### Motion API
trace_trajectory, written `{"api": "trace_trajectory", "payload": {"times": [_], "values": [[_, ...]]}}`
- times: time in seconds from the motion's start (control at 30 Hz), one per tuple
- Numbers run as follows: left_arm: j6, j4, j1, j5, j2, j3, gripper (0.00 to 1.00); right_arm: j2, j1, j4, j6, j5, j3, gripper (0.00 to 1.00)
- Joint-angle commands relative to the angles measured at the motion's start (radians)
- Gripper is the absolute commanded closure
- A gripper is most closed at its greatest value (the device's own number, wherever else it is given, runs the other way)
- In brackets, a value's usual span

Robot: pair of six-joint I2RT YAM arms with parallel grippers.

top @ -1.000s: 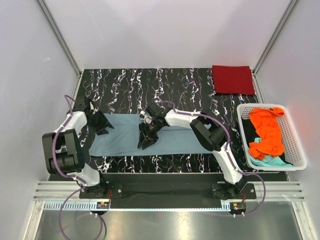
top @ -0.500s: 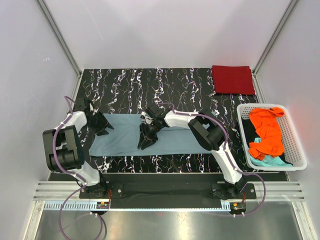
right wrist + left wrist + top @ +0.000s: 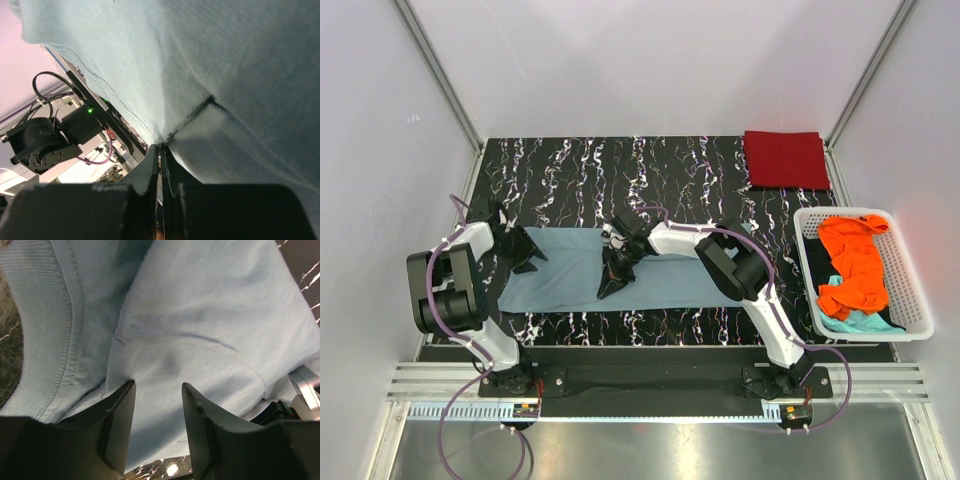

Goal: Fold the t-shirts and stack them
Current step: Fold the tshirt

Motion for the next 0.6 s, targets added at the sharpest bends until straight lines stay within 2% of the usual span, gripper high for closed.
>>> {"api": "trace_trajectory", "payload": {"times": [0.0,0.17,0.57], "values": [[0.004,0.036,0.012,0.011,0.005,-0.001,0.52,-0.067,0.01,0.012,0.0,0.01,-0.025,0.96],[0.01,0.037,0.021,0.008,0.019,-0.001,0.52,-0.115,0.01,0.012,-0.007,0.021,-0.078,0.99],[0.015,0.037,0.037,-0.001,0.03,0.002,0.51,-0.138,0.008,0.004,-0.014,0.024,-0.104,0.99]]}}
